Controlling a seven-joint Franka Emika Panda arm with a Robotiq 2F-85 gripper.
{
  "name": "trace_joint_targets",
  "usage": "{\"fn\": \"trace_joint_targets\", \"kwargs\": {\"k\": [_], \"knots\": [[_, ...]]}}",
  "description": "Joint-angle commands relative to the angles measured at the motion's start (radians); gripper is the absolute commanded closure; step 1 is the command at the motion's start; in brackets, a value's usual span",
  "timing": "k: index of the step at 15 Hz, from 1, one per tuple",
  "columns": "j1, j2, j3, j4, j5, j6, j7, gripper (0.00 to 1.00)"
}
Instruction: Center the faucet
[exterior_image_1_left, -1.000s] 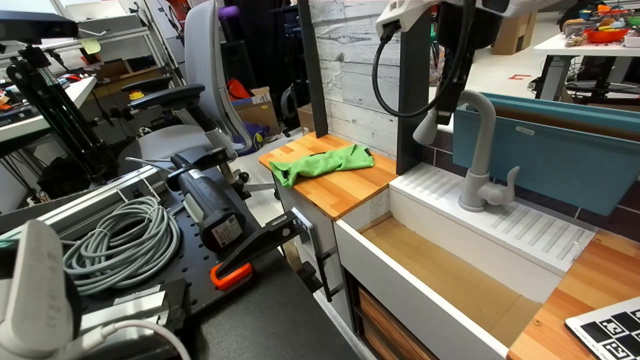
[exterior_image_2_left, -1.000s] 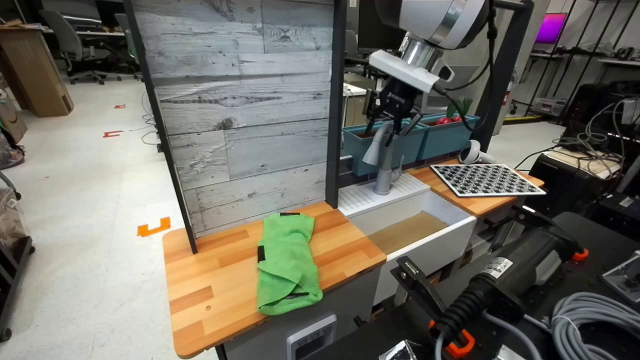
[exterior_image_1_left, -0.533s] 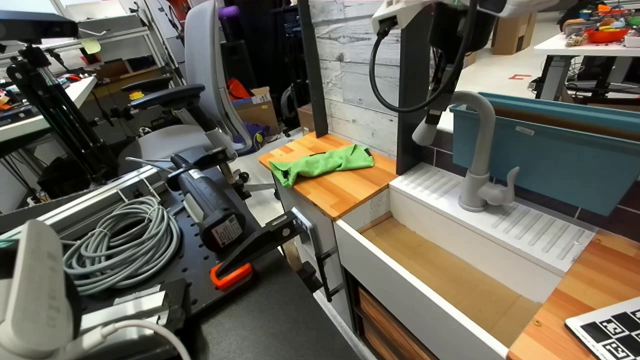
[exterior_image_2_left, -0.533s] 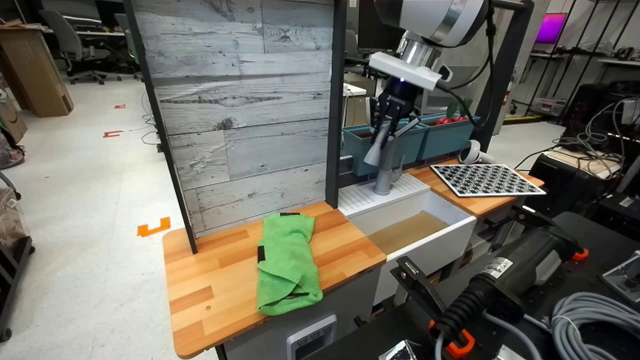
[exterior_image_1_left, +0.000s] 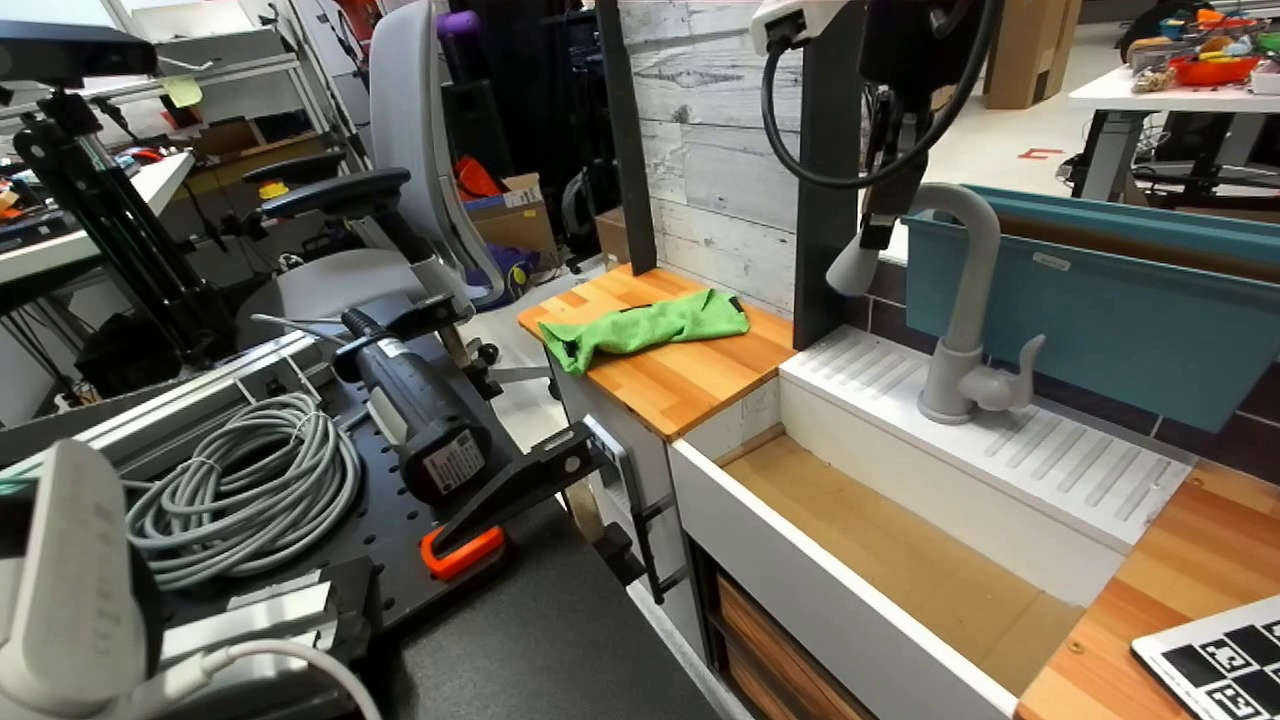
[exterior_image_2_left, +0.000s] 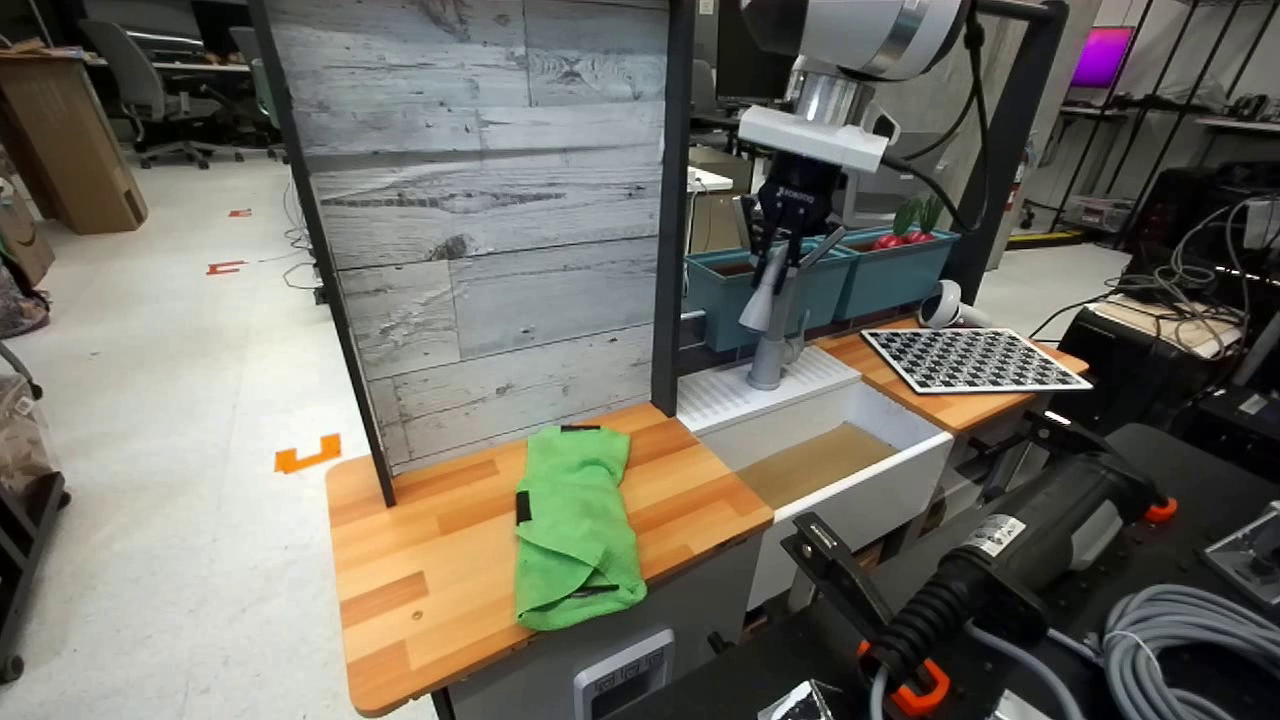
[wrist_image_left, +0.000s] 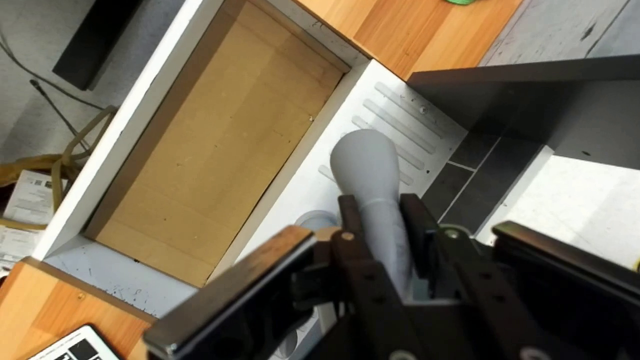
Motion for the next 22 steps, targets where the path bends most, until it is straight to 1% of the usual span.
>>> {"fn": "trace_joint_targets", "kwargs": {"k": [1, 5, 8, 11, 13, 16, 18, 22], "knots": [[0.011, -0.027, -0.086, -0.011, -0.133, -0.061, -0.007, 0.94], [-0.023, -0.026, -0.075, -0.009, -0.147, -0.093, -0.071, 0.94], [-0.055, -0.042, -0.066, -0.026, -0.146, -0.101, -0.156, 0.94], [-0.097, -0.053, -0.044, -0.028, -0.139, -0.127, -0.284, 0.94], [-0.136, -0.054, -0.014, -0.017, -0.141, -0.189, -0.409, 0.94], [-0.172, -0.051, -0.001, -0.001, -0.164, -0.259, -0.541, 0.94], [-0.175, -0.049, -0.016, 0.007, -0.187, -0.28, -0.58, 0.94], [-0.154, -0.049, -0.037, 0.005, -0.223, -0.259, -0.582, 0.94]]}}
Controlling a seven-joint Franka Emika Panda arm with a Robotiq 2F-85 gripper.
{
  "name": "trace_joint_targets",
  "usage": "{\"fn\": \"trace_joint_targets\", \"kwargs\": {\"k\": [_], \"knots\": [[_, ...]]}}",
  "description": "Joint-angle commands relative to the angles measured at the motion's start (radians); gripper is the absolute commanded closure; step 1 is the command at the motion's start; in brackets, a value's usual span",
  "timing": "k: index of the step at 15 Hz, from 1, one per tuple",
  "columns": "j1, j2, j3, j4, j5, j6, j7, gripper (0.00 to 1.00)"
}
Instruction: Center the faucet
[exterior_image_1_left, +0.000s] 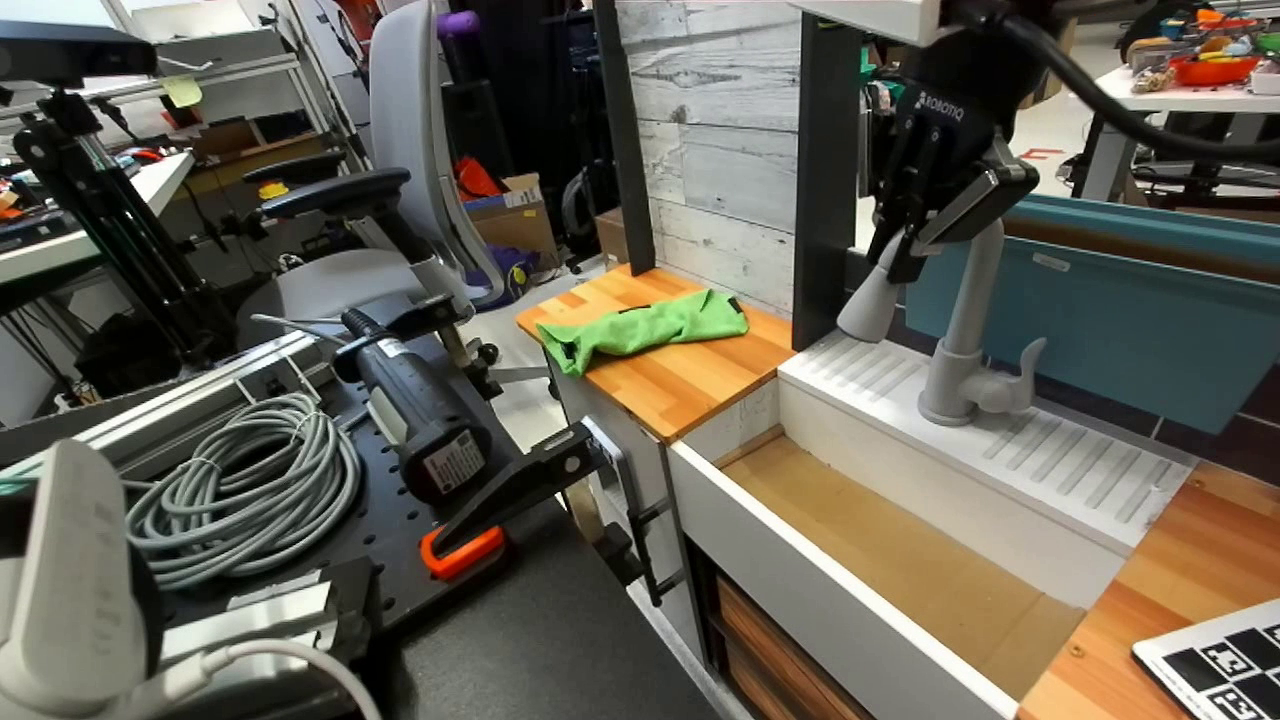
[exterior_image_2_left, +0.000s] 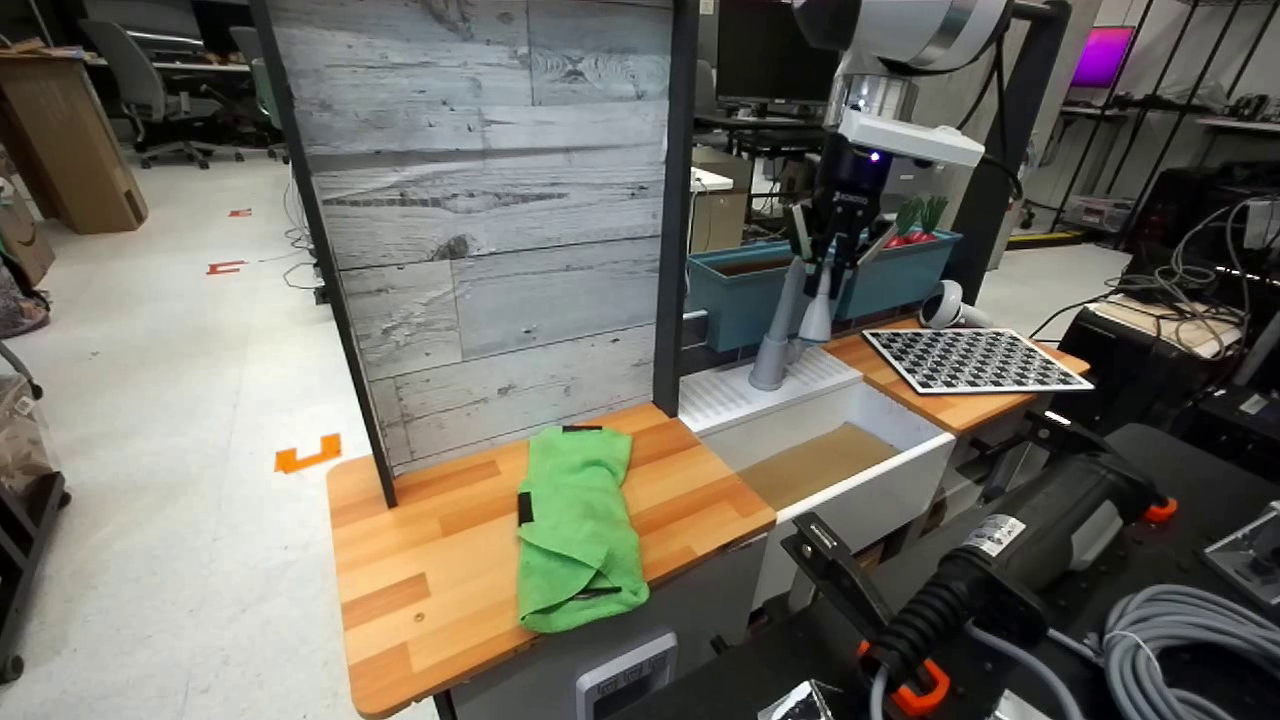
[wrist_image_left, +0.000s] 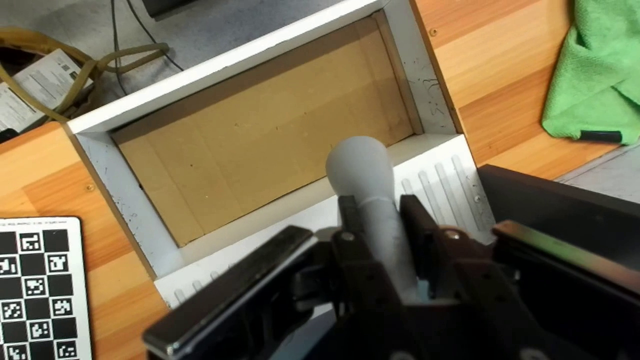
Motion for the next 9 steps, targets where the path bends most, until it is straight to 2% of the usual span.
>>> {"fn": "trace_joint_targets", "kwargs": {"k": [1, 7, 8, 9], "knots": [[-0.031, -0.054, -0.072, -0.035, -0.134, -0.08, -0.027, 0.94], [-0.003, -0.056, -0.087, -0.043, -0.208, -0.063, -0.002, 0.94], [-0.002, -0.057, -0.086, -0.045, -0.21, -0.061, 0.001, 0.49], [-0.004, -0.058, -0.081, -0.045, -0.207, -0.061, 0.0, 0.48]]}}
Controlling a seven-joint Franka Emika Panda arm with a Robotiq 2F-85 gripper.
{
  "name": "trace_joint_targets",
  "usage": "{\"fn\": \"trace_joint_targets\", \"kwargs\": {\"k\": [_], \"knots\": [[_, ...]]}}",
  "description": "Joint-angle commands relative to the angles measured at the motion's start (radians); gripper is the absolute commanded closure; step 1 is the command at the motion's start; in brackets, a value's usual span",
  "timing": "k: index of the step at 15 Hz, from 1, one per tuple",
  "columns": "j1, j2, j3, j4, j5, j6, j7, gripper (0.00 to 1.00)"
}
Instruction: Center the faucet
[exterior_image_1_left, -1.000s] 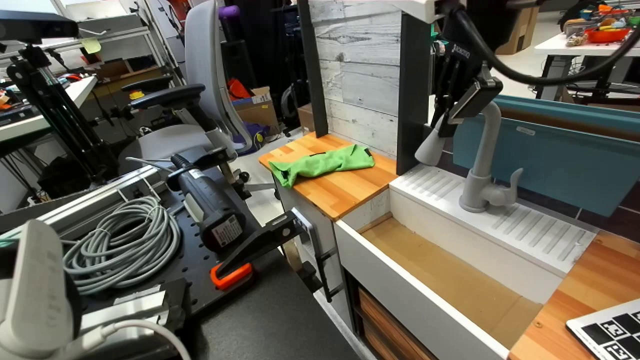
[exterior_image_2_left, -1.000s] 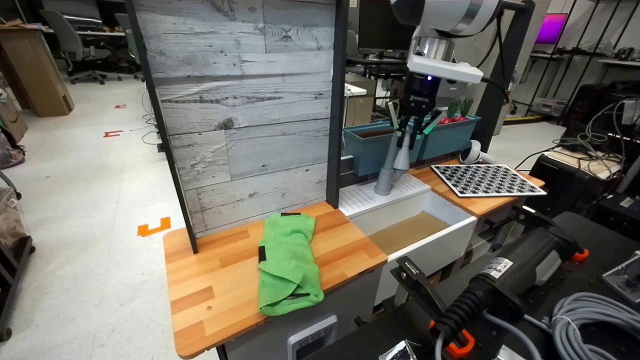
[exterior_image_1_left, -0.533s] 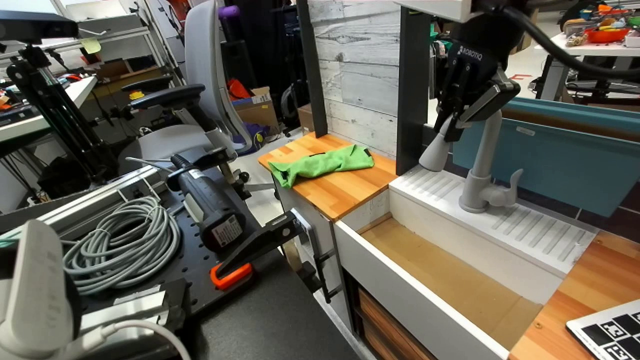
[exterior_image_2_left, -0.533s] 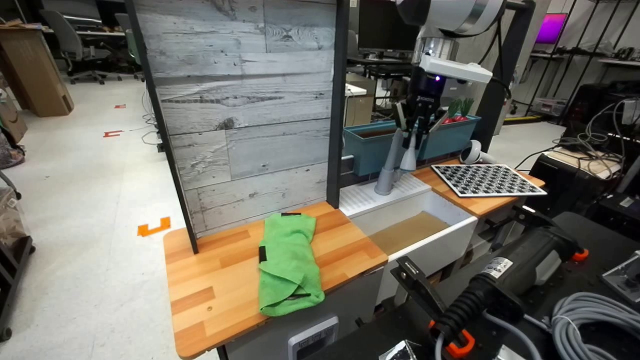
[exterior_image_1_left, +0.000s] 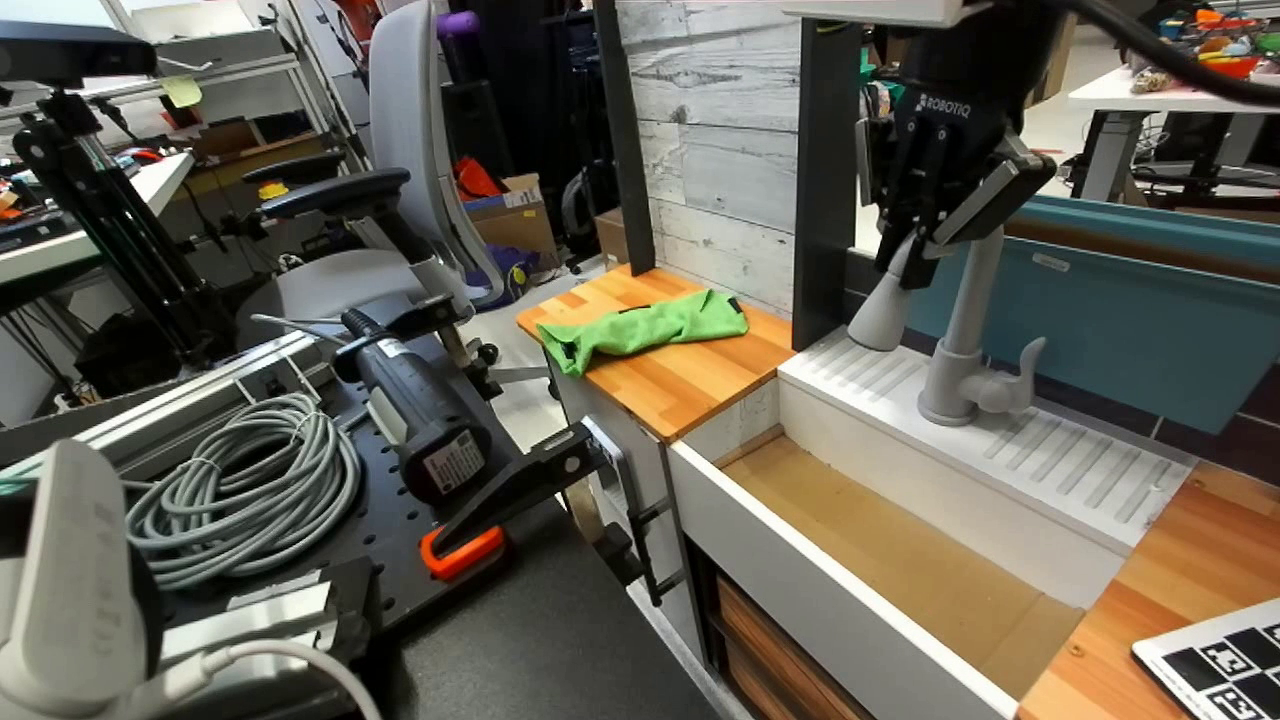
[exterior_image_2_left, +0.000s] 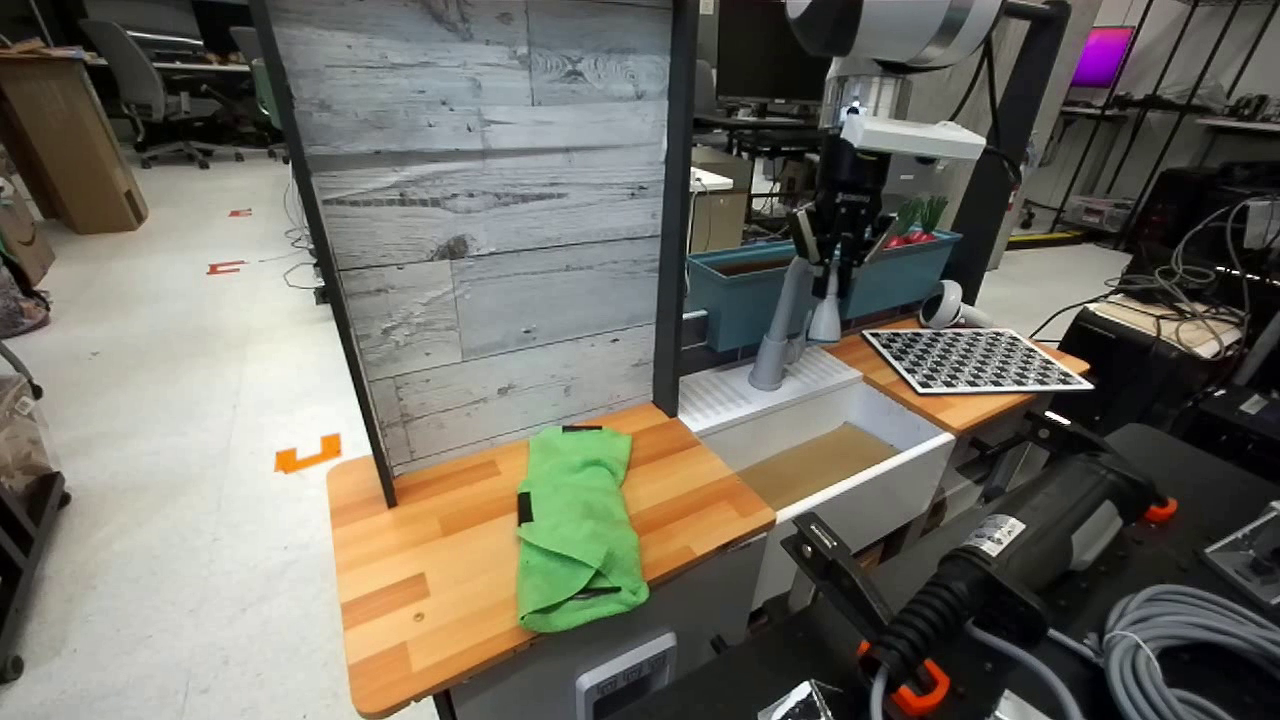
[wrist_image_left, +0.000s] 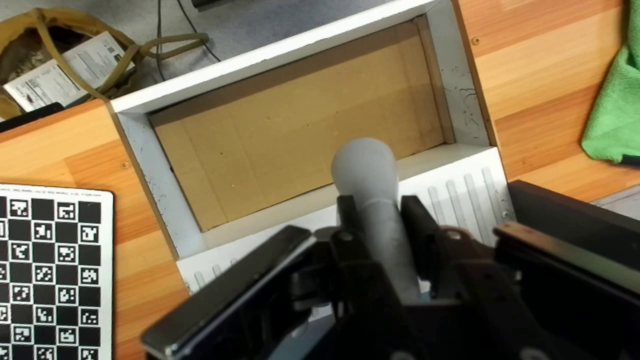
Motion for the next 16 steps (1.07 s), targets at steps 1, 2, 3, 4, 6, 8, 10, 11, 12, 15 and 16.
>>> {"fn": "trace_joint_targets", "kwargs": {"k": [1, 2, 3, 4, 6, 8, 10, 11, 12, 15, 16], "knots": [[-0.02, -0.058, -0.074, -0.05, -0.11, -0.058, -0.002, 0.42], [-0.018, -0.056, -0.077, -0.051, -0.114, -0.052, 0.004, 0.35], [-0.015, -0.055, -0.08, -0.053, -0.121, -0.046, 0.009, 0.29], [-0.01, -0.054, -0.085, -0.055, -0.13, -0.04, 0.021, 0.21], [-0.011, -0.052, -0.083, -0.057, -0.132, -0.035, 0.031, 0.05], [-0.01, -0.051, -0.075, -0.069, -0.128, -0.013, 0.03, 0.0], [-0.01, -0.048, -0.061, -0.081, -0.116, 0.016, 0.024, 0.0], [-0.017, -0.043, -0.04, -0.071, -0.089, 0.007, 0.021, 0.0], [-0.017, -0.037, -0.03, -0.065, -0.074, 0.016, 0.031, 0.0], [-0.017, -0.053, 0.004, -0.087, -0.019, 0.047, 0.056, 0.0], [-0.015, -0.067, 0.011, -0.105, -0.009, 0.058, 0.063, 0.0]]}}
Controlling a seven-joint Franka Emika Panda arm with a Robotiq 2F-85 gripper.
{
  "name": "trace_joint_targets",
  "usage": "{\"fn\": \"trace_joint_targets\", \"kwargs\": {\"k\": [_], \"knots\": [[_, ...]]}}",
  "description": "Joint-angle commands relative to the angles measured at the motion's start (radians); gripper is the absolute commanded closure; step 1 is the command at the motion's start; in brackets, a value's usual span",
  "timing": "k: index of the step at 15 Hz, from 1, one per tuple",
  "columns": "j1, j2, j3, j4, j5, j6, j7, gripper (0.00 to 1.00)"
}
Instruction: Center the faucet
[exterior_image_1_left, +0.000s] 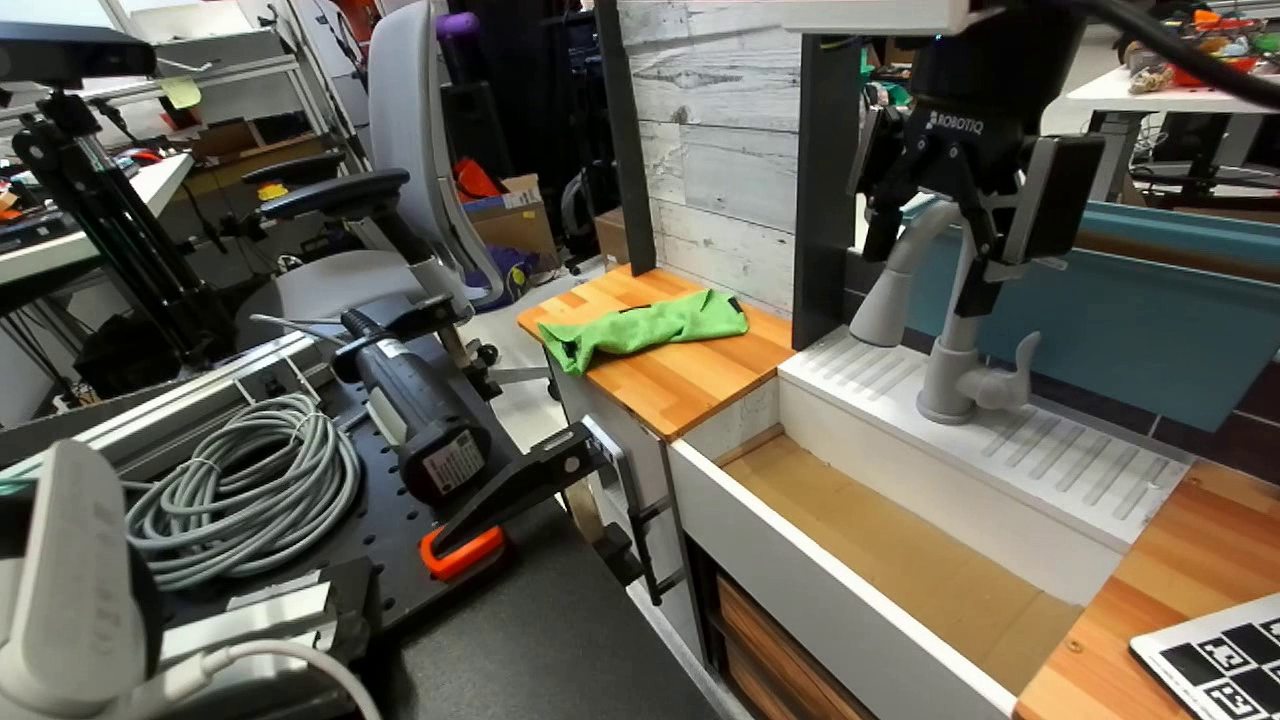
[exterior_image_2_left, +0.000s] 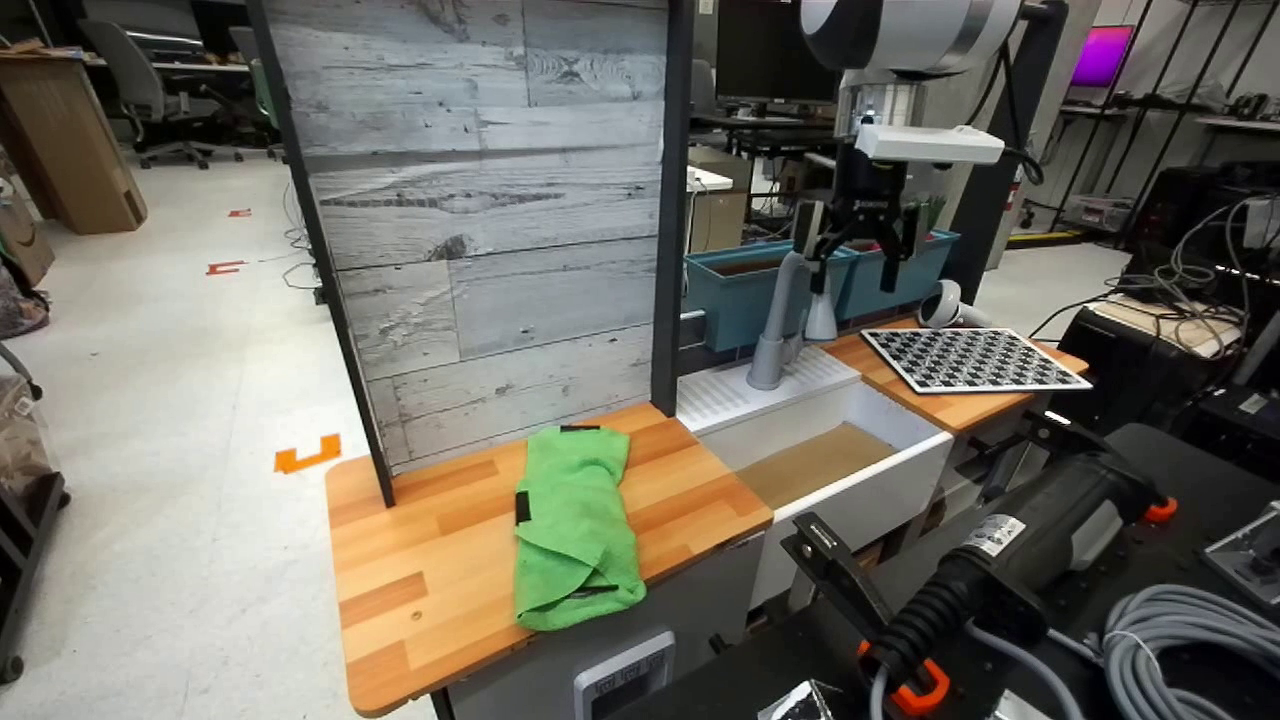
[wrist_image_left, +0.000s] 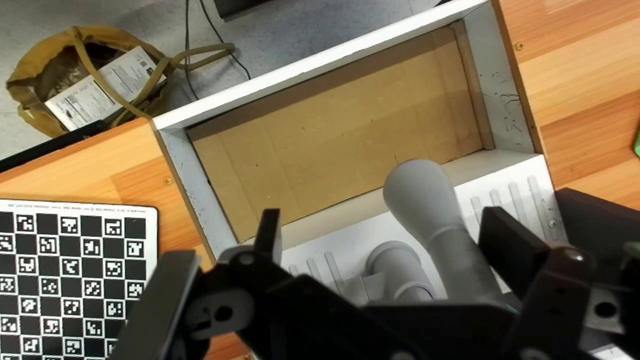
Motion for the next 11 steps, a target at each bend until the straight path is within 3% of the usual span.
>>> {"fn": "trace_joint_targets", "kwargs": {"k": [1, 6, 7, 8, 11], "knots": [[-0.006, -0.085, 0.036, -0.106, 0.048, 0.056, 0.025, 0.0], [-0.002, -0.242, 0.078, -0.287, 0.14, 0.104, 0.034, 0.0], [-0.002, -0.26, 0.084, -0.3, 0.149, 0.065, 0.03, 0.0], [0.005, -0.177, 0.066, -0.208, 0.121, 0.067, 0.039, 0.0], [0.008, -0.234, 0.073, -0.27, 0.135, 0.065, 0.038, 0.0]]}}
